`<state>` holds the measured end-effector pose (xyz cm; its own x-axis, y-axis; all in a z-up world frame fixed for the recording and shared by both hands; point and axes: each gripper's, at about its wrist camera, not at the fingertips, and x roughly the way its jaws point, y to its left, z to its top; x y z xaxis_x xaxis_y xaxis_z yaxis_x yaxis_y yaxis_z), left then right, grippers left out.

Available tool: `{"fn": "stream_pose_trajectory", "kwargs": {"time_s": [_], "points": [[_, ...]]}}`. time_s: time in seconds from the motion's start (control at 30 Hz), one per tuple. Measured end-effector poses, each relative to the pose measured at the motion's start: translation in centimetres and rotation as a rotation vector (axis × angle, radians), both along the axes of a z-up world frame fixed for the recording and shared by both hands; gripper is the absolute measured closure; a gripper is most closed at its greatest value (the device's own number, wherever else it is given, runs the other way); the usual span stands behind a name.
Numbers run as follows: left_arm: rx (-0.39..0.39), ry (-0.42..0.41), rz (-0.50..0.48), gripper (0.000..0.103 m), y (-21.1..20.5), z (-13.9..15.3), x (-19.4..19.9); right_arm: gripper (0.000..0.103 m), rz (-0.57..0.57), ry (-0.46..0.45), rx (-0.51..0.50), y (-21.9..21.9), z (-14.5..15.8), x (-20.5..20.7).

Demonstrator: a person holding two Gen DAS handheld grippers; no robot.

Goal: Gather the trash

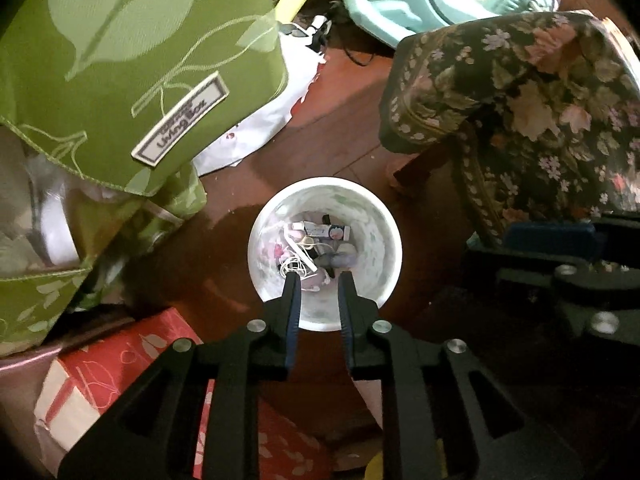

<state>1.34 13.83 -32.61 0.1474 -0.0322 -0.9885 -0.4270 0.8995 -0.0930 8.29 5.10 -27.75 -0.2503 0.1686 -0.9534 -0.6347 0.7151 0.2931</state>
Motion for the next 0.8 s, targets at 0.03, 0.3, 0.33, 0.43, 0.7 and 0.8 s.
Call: {"fn": "stream_pose_trajectory", "kwargs": {"time_s": [0.03,0.3,0.33,0.43,0.7,0.8], "points": [[0.006,-0.009,-0.007,0.085,-0.2,0.5,0.0,0.066,0.001,-0.019,0.008,-0.3,0.7,-0.1],[0.052,-0.103,-0.047,0.085,-1.8,5.9,0.5,0.066,-0.051,-0.168,0.127,-4.1,7.4,-0.1],[0.065,-0.125,-0.059,0.085,-2.2,7.0,0.5,0.066,-0.061,-0.184,0.139,-4.5,8.1,-0.2],[0.104,-0.197,-0.089,0.085,-3.4,10.5,0.5,0.066,-0.107,-0.259,0.200,-6.6,11.6,-0.5],[0.162,-0.435,-0.164,0.085,-6.7,21.0,-1.0,0.066,-0.249,-0.589,0.348,-14.2,23.1,-3.6],[0.186,-0.534,-0.191,0.085,-8.1,25.2,-2.2,0.066,-0.314,-0.712,0.407,-16.8,27.1,-5.4]]}}
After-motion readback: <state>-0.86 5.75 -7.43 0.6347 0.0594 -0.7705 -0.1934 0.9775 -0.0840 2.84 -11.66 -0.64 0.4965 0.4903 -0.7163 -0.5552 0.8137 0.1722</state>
